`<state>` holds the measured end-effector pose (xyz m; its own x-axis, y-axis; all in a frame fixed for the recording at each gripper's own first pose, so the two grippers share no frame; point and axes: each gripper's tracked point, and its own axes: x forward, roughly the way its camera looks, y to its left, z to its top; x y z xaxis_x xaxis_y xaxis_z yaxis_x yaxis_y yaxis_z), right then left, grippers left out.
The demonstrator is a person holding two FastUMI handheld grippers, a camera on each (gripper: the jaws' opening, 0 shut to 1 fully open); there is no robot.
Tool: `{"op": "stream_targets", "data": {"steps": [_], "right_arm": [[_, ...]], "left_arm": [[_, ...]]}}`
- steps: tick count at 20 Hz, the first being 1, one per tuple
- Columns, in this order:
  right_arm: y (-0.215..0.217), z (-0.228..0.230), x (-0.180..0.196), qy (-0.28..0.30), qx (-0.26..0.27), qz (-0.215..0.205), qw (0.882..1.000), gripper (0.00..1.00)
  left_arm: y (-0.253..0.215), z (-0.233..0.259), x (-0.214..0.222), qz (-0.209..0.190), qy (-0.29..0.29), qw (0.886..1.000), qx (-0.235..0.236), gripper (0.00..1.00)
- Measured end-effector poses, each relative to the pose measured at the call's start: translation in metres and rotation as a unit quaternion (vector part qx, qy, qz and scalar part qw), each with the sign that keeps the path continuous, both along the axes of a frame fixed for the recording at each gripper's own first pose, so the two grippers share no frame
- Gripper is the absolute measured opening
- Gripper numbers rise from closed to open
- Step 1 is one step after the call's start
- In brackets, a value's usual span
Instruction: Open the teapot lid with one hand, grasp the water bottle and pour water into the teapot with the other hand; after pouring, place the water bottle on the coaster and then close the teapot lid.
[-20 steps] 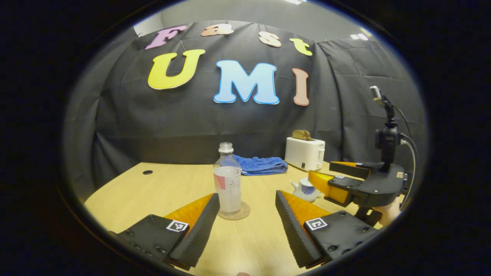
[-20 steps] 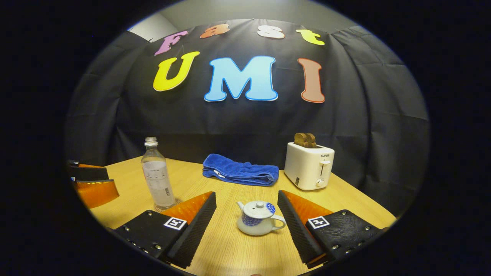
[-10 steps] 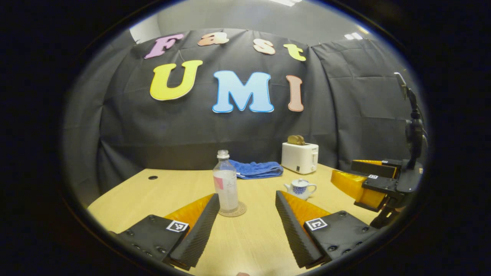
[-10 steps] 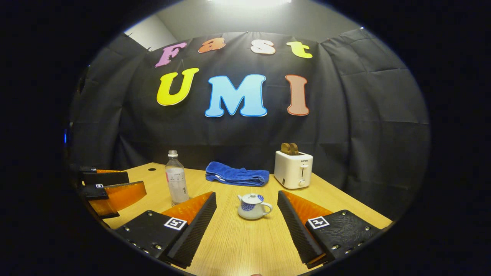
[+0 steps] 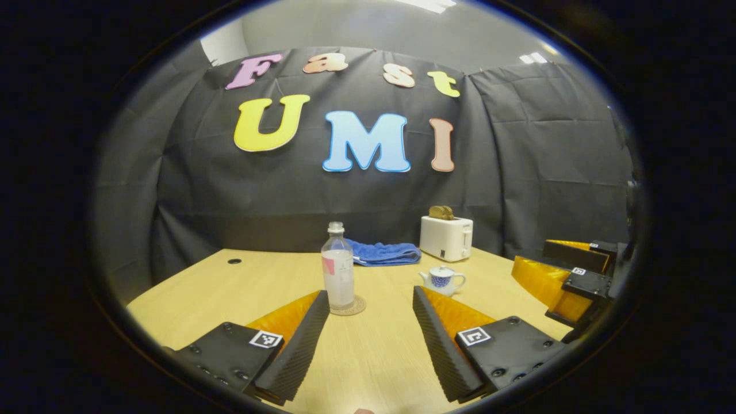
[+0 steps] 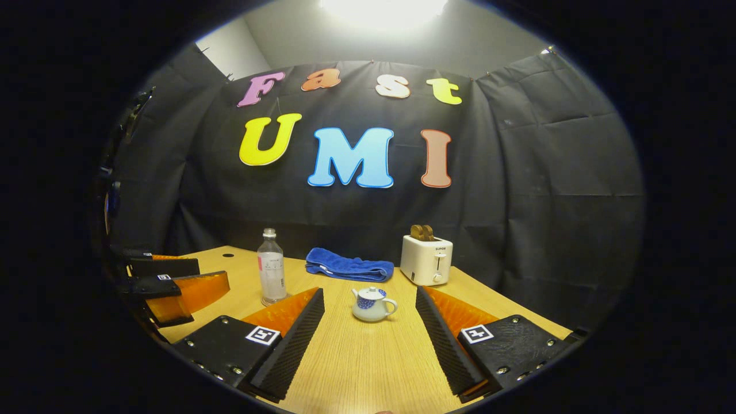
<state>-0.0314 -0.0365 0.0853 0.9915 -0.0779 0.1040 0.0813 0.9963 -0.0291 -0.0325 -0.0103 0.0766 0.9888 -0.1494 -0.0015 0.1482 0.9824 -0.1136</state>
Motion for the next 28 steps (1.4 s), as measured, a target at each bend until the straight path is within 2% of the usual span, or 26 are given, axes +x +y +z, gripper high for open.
{"op": "stream_targets", "data": {"steps": [9, 15, 28], "right_arm": [[0.013, -0.011, 0.006, -0.009, -0.022, 0.002, 1.0, 0.99], [0.015, -0.015, 0.012, -0.011, -0.006, 0.005, 1.0, 0.98], [0.021, -0.024, 0.023, -0.009, -0.006, 0.016, 1.0, 0.98]], "left_arm": [[0.0, -0.012, -0.004, 0.005, 0.013, 1.0, -0.018, 0.97], [0.002, -0.018, -0.002, 0.006, 0.018, 1.0, -0.012, 0.97], [-0.007, -0.017, 0.002, 0.006, 0.008, 1.0, -0.006, 0.97]]}}
